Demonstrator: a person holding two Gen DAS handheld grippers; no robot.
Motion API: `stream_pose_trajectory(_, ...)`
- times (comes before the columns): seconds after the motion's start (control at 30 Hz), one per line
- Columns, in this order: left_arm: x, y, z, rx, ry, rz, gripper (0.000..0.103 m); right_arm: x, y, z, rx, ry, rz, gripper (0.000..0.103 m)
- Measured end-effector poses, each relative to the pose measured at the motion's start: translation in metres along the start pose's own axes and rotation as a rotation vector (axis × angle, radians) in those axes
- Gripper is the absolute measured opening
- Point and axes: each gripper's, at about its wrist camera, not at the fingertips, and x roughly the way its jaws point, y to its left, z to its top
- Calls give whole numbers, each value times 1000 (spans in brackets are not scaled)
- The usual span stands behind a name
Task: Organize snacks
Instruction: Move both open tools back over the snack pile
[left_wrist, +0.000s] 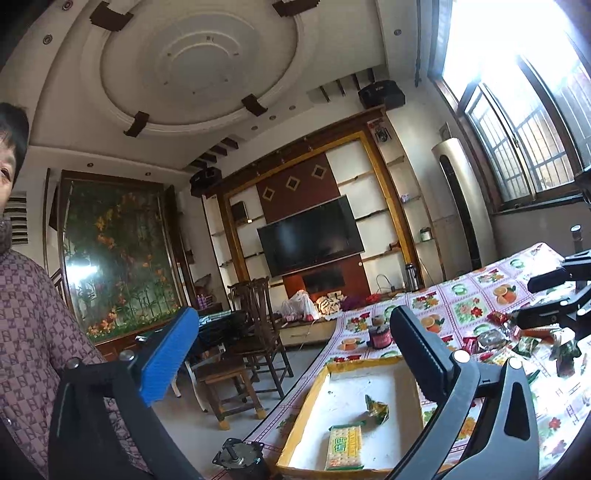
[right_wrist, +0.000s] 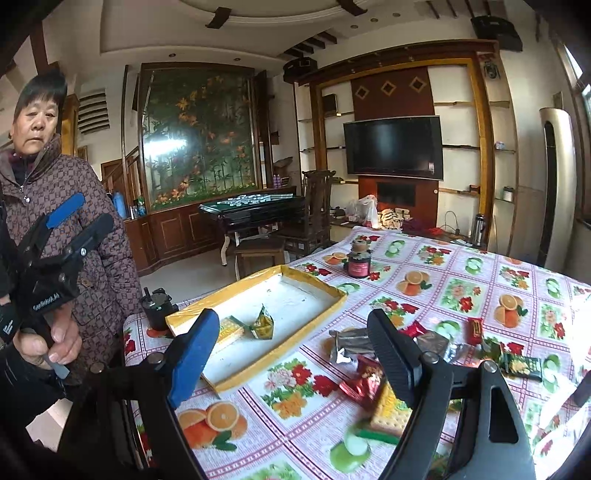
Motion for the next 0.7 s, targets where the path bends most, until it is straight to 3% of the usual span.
stream_pose_trajectory(0.43,-8,-13,5,8,-21,-44,103,-34,-26,-29,50,23,-91,83)
stream_pose_trajectory(0.53,-2,-23,3,-20,29,-121,103,-46,-45,-43,106,63,-158,83)
stream_pose_trajectory(0.7,28,-66,-11,-63,242,-347,103,-64,-86,-70,270,140,-279,83)
